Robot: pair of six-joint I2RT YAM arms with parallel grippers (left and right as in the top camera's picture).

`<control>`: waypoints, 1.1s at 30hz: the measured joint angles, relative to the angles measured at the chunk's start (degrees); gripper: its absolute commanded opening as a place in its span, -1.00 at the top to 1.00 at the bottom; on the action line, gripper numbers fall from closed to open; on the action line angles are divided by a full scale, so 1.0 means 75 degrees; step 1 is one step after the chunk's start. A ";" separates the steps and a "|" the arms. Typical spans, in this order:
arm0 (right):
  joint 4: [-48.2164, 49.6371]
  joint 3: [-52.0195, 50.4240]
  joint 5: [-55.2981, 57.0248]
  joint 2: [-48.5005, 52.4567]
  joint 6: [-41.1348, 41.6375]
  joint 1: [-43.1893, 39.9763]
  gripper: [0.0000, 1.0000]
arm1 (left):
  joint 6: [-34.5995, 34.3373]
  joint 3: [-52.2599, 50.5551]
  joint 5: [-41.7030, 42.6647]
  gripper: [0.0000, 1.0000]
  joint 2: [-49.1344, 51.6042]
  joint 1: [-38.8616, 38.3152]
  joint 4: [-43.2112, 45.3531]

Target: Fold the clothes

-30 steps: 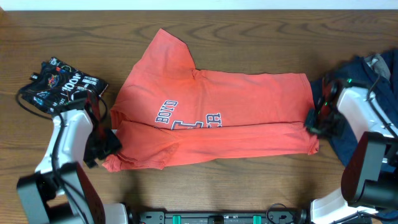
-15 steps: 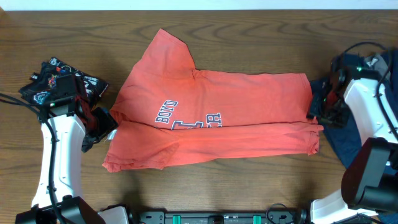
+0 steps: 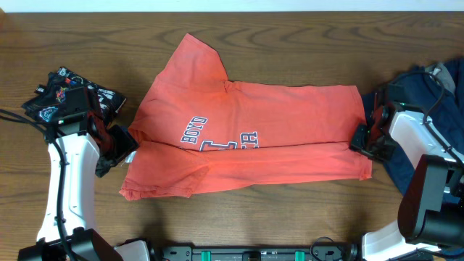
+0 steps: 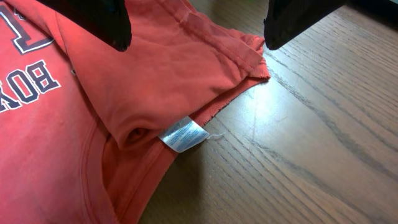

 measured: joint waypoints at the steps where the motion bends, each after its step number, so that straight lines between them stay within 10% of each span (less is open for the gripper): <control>1: 0.0044 0.0000 -0.0023 0.0000 0.0026 0.0000 0.12 | 0.0003 0.0000 0.0000 -0.41 0.0000 -0.0003 0.0003; 18: 0.0874 0.0000 -0.0099 0.0000 0.0143 0.0000 0.21 | 0.0003 0.0000 0.0000 -0.41 0.0000 -0.0003 0.0000; 23: 0.0924 0.0000 -0.0093 0.0000 0.0146 0.0000 0.98 | 0.0003 0.0000 0.0000 -0.41 0.0000 -0.0003 0.0000; 33: 0.1676 0.0000 -0.0484 0.0000 0.0012 0.0000 0.84 | 0.0003 0.0000 0.0000 -0.41 0.0000 -0.0003 0.0000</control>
